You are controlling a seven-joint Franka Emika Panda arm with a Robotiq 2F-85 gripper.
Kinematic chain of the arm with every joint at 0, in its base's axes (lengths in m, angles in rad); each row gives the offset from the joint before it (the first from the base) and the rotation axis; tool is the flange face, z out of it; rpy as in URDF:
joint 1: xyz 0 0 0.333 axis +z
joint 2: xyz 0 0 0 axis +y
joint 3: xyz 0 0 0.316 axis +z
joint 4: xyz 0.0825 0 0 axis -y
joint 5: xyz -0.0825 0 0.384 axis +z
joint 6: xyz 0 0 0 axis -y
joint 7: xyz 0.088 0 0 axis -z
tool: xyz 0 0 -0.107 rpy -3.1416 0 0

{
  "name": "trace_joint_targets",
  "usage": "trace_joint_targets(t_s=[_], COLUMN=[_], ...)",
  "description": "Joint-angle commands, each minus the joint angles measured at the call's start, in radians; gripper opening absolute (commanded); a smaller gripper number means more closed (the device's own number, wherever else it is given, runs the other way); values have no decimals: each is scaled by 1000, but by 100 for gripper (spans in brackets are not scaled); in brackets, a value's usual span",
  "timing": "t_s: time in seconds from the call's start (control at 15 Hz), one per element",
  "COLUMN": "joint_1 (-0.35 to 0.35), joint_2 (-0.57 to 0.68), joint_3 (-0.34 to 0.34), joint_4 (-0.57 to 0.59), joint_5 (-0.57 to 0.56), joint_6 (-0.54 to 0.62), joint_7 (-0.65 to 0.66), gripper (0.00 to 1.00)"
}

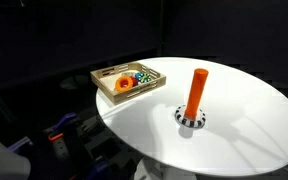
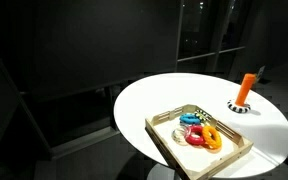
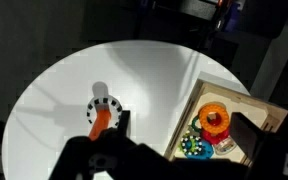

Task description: Remove the orange circular object from the box

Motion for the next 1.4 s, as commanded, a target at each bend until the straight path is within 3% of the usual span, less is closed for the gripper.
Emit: trace_joint_targets(t_s=[0.0,0.67,1.33], joint_1=[-8,1,60], joint_2=[1,75,221], joint_3=[6,31,156], joint_4=[3,40,134], joint_5=[4,12,89], joint_6=[-2,33,163], joint_7=[-3,29,149], gripper=[100,100,100])
